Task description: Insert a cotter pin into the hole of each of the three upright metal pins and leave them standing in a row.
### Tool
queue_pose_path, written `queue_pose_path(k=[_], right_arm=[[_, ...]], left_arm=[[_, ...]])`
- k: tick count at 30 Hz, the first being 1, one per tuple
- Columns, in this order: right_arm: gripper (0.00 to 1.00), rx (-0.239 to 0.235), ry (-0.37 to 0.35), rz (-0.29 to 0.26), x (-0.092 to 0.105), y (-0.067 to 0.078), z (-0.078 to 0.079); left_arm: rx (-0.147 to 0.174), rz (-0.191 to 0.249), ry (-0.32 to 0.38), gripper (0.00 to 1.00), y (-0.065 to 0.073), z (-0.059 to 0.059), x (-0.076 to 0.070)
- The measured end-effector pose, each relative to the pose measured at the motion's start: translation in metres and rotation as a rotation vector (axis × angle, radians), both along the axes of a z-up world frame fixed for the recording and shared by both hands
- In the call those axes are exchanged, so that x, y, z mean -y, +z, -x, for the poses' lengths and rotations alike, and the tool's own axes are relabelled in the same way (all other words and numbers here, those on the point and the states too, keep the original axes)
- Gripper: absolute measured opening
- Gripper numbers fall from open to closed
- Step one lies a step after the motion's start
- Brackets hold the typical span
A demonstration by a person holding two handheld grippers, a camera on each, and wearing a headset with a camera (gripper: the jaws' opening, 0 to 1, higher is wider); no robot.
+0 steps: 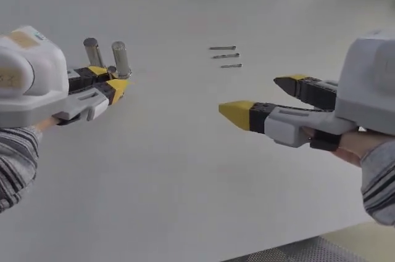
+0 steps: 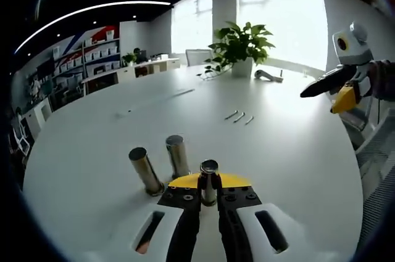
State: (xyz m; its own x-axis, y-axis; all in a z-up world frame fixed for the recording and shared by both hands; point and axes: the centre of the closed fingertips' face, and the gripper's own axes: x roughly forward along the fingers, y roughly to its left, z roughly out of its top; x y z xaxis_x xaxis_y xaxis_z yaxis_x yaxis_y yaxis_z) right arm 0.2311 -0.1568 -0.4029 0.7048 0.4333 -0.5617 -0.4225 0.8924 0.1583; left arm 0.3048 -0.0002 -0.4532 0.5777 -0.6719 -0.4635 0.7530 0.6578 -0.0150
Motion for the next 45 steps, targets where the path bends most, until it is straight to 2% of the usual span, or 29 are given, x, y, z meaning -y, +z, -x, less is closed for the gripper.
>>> queue_pose_path(k=[9, 16, 20, 24, 34, 39, 42, 45], right_arm=[[0.65, 0.004, -0.017, 0.012, 0.016, 0.003, -0.007], [0.63, -0.004, -0.018, 0.01, 0.018, 0.0, -0.007], [0.62, -0.009, -0.017, 0.011, 0.02, -0.002, -0.007], [0.61, -0.01, -0.015, 0.013, 0.023, -0.002, -0.008], [0.6, -0.017, -0.015, 0.015, 0.025, -0.007, -0.009], [0.59, -0.024, 0.026, 0.051, 0.025, -0.009, -0.013], [0.58, -0.023, 0.062, 0.081, 0.025, -0.008, -0.018], [0.57, -0.046, 0.111, 0.11, 0.026, -0.011, -0.021]], left_arm=[[-0.01, 0.025, -0.066, 0.05, 0.003, 0.018, 0.032], [-0.013, 0.013, -0.117, 0.05, -0.002, 0.027, 0.047], [-0.012, 0.005, -0.139, 0.05, -0.005, 0.03, 0.051], [-0.015, -0.023, -0.157, 0.05, -0.01, 0.032, 0.052], [-0.011, -0.019, -0.169, 0.06, -0.009, 0.031, 0.052], [-0.014, -0.037, -0.163, 0.07, -0.012, 0.031, 0.051], [-0.016, -0.044, -0.151, 0.16, -0.015, 0.03, 0.05], [-0.014, -0.044, -0.147, 0.18, -0.014, 0.029, 0.049]])
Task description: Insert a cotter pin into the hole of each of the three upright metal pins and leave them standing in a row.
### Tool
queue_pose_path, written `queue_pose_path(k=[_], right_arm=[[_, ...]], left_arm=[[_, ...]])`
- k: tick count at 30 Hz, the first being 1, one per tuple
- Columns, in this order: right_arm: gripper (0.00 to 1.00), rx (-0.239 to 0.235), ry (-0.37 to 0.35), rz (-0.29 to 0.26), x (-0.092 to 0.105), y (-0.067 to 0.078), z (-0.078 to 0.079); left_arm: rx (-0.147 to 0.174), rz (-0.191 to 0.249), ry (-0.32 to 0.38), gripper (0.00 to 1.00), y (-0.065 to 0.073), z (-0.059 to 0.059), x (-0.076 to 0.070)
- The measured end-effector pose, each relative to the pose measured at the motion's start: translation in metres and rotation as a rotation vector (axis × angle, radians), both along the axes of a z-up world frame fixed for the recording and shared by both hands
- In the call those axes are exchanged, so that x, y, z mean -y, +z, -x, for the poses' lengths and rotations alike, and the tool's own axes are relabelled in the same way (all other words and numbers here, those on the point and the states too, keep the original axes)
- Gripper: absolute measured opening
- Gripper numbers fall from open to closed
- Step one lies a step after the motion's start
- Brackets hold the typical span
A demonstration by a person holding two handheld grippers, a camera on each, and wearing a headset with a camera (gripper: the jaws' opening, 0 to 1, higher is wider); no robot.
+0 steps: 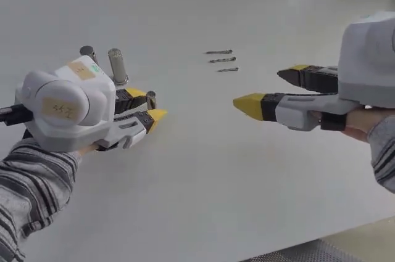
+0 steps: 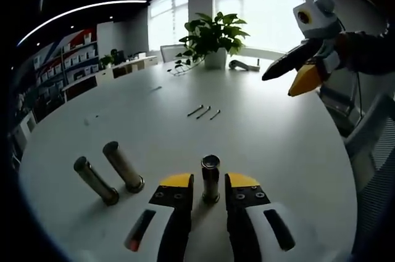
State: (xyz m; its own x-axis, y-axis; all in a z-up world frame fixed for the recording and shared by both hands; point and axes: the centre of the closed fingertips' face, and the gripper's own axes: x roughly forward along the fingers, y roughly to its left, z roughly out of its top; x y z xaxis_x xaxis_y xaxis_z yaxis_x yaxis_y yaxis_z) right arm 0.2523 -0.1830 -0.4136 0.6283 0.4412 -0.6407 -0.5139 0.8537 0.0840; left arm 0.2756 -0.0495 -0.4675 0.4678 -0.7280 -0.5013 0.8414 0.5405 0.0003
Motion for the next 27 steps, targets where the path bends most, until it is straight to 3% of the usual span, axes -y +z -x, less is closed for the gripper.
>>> queue_pose_path(k=[3, 5, 10, 14, 22, 23, 27], right_arm=[[0.56, -0.036, 0.078, 0.022, -0.003, -0.003, -0.001], [0.53, -0.07, 0.142, 0.066, -0.002, -0.008, -0.003], [0.5, -0.079, 0.237, 0.178, 0.004, -0.014, -0.016], [0.45, -0.098, 0.275, 0.192, 0.005, -0.016, -0.026], [0.37, -0.127, 0.434, 0.335, 0.008, -0.028, -0.042], [0.36, -0.131, 0.48, 0.357, 0.007, -0.031, -0.043], [0.32, -0.144, 0.545, 0.394, 0.006, -0.041, -0.058]], left_arm=[[0.001, 0.01, 0.02, 0.24, 0.005, -0.001, -0.002], [-0.01, 0.023, 0.059, 0.31, 0.009, -0.002, -0.006], [-0.015, 0.043, 0.151, 0.5, 0.021, -0.001, -0.019], [-0.036, 0.059, 0.216, 0.59, 0.026, 0.005, -0.032], [-0.081, 0.048, 0.323, 0.78, 0.029, 0.014, -0.058], [-0.085, 0.053, 0.335, 0.81, 0.03, 0.015, -0.06], [-0.086, 0.063, 0.364, 0.87, 0.036, 0.018, -0.069]])
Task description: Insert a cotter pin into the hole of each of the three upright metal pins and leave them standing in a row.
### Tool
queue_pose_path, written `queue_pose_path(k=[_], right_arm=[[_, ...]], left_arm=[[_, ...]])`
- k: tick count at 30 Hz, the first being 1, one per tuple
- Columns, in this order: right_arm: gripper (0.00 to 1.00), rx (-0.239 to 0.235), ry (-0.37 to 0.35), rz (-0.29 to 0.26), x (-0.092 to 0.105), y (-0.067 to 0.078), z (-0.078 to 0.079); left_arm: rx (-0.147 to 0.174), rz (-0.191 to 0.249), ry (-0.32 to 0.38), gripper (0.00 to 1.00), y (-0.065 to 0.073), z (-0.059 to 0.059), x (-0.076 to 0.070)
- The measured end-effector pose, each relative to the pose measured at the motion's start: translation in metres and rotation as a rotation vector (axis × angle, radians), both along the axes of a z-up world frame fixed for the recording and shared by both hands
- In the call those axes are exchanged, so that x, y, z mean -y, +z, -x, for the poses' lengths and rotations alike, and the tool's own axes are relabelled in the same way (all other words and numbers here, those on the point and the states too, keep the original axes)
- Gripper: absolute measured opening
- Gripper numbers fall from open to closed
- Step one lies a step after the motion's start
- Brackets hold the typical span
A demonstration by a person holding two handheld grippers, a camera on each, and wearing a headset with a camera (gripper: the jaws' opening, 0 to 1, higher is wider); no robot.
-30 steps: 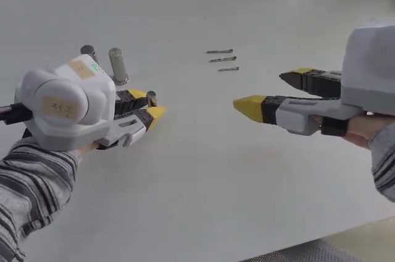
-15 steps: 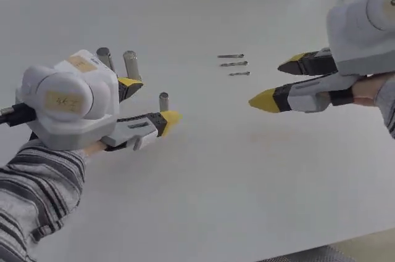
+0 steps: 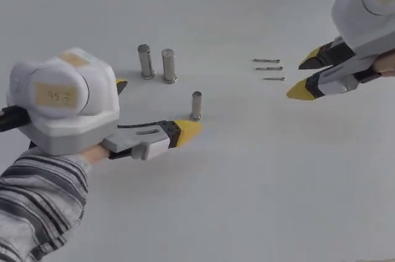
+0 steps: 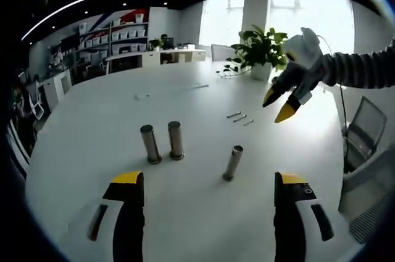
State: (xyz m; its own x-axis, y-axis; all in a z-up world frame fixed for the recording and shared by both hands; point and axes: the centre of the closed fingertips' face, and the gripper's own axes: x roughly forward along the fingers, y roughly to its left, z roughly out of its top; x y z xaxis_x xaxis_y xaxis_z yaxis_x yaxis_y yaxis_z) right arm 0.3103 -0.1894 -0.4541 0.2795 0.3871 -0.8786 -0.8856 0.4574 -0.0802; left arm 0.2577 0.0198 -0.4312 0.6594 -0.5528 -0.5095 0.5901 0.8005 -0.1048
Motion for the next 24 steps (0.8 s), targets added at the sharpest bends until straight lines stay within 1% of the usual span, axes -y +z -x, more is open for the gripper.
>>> queue_pose_path(k=[1, 3, 5, 7, 8, 9, 11, 13, 16, 19, 21, 22, 24], right_arm=[[0.31, -0.005, 0.006, 0.004, 0.0, -0.001, -0.002], [0.28, -0.03, 0.021, 0.031, 0.002, -0.006, -0.006], [0.27, -0.036, 0.037, 0.043, 0.004, -0.01, -0.016], [0.25, -0.048, 0.052, 0.056, 0.004, -0.013, -0.017], [0.24, -0.049, 0.06, 0.06, 0.004, -0.012, -0.013], [0.23, -0.052, 0.068, 0.058, 0.003, -0.013, -0.015], [0.21, -0.07, 0.073, 0.059, 0.002, -0.017, -0.015], [0.19, -0.075, 0.093, 0.079, 0.004, -0.023, -0.02], [0.16, -0.083, 0.094, 0.088, 0.005, -0.03, -0.026], [0.13, -0.098, 0.105, 0.094, 0.005, -0.035, -0.027], [0.1, -0.092, 0.127, 0.121, 0.008, -0.038, -0.029], [0.1, -0.087, 0.136, 0.128, 0.007, -0.039, -0.028], [0.09, -0.09, 0.142, 0.13, 0.007, -0.041, -0.028]], left_arm=[[0.002, 0.0, 0.002, 0.89, 0.001, 0.001, -0.001], [0.006, -0.001, 0.016, 0.92, 0.004, 0.003, -0.005], [0.01, -0.003, 0.023, 0.94, 0.007, 0.007, -0.008], [0.011, 0.0, 0.031, 0.97, 0.008, 0.009, -0.01], [0.015, 0.0, 0.032, 0.97, 0.009, 0.011, -0.01], [0.015, -0.007, 0.033, 0.98, 0.009, 0.012, -0.012], [0.01, -0.021, 0.028, 0.98, 0.008, 0.016, -0.014], [0.01, -0.025, 0.029, 0.98, 0.008, 0.018, -0.017], [0.012, -0.018, 0.038, 0.98, 0.012, 0.021, -0.019], [0.014, -0.014, 0.053, 0.98, 0.014, 0.023, -0.021], [0.009, -0.006, 0.058, 0.97, 0.015, 0.025, -0.022], [0.008, -0.004, 0.062, 0.97, 0.015, 0.026, -0.023], [0.007, -0.004, 0.063, 0.96, 0.015, 0.027, -0.023]])
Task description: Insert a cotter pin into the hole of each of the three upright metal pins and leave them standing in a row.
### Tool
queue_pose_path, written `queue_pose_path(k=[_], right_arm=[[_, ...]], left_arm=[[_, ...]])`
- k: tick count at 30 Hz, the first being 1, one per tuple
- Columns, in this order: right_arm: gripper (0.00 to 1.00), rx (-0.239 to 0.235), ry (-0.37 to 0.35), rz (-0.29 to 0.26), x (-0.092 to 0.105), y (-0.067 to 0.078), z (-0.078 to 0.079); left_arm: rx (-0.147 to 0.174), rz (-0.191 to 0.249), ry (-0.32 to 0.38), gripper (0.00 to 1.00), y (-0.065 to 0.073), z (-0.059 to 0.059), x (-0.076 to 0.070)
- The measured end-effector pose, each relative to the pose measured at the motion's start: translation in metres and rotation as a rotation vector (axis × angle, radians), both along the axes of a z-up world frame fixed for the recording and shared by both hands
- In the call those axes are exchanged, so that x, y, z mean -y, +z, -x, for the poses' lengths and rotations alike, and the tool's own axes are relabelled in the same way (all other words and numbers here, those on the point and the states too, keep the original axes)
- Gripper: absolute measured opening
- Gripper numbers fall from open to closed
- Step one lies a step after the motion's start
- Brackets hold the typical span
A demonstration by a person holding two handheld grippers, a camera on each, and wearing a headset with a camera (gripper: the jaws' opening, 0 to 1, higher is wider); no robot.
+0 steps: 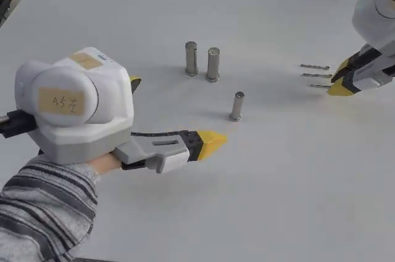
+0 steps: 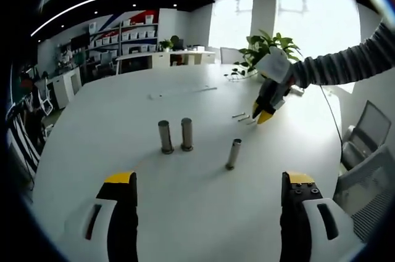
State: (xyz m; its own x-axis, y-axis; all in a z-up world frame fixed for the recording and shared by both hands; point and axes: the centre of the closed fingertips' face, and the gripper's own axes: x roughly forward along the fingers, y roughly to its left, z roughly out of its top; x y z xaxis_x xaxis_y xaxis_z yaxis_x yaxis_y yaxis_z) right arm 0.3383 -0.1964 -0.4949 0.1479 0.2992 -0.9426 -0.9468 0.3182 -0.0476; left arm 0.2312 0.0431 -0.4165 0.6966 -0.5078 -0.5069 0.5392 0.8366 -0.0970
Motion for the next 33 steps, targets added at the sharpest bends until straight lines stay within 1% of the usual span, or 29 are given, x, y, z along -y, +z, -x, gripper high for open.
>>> queue_pose_path(k=[2, 3, 4, 8, 11, 13, 14, 15, 17, 23, 26, 28, 30, 33], right_arm=[[0.08, -0.005, 0.015, 0.006, 0.0, -0.004, -0.001], [0.07, -0.005, 0.02, -0.005, -0.002, -0.002, -0.002], [0.06, -0.002, 0.026, -0.004, -0.002, -0.002, -0.003], [0.04, -0.017, 0.043, 0.009, -0.003, -0.003, -0.005], [0.03, -0.017, 0.059, 0.022, -0.002, -0.004, -0.008], [0.01, -0.01, 0.07, 0.031, -0.001, -0.004, -0.01], [0.0, 0.018, 0.079, 0.048, 0.001, -0.004, -0.015], [0.0, 0.005, 0.083, 0.044, 0.0, -0.005, -0.012], [0.0, 0.005, 0.078, 0.05, 0.0, -0.005, -0.012], [0.0, 0.021, 0.095, 0.057, 0.0, -0.004, -0.013], [0.0, 0.029, 0.099, 0.052, 0.0, -0.004, -0.013], [0.0, 0.052, 0.118, 0.054, 0.001, -0.003, -0.011], [0.0, 0.083, 0.123, 0.05, 0.0, 0.001, -0.012], [0.0, 0.12, 0.124, 0.006, -0.007, 0.011, -0.012]], left_arm=[[-0.008, -0.008, -0.001, 0.95, -0.002, 0.003, -0.002], [-0.009, -0.01, -0.002, 0.95, -0.002, 0.003, -0.002], [-0.01, -0.011, -0.002, 0.94, -0.002, 0.004, -0.002], [-0.013, -0.011, 0.001, 0.93, -0.002, 0.005, -0.004], [-0.011, -0.005, 0.004, 0.92, 0.0, 0.004, -0.004], [-0.012, -0.005, 0.004, 0.92, 0.0, 0.004, -0.004], [-0.014, -0.004, 0.003, 0.91, 0.0, 0.005, -0.004], [-0.017, -0.004, 0.002, 0.91, 0.0, 0.005, -0.004], [-0.021, -0.003, 0.003, 0.91, 0.0, 0.006, -0.004], [-0.032, -0.001, -0.001, 0.87, -0.002, 0.009, -0.003], [-0.034, 0.006, -0.007, 0.83, -0.001, 0.01, -0.002], [-0.034, 0.01, -0.01, 0.81, 0.0, 0.01, -0.002], [-0.036, 0.014, -0.018, 0.77, 0.001, 0.011, -0.001], [-0.033, 0.017, -0.031, 0.74, 0.003, 0.011, 0.002]])
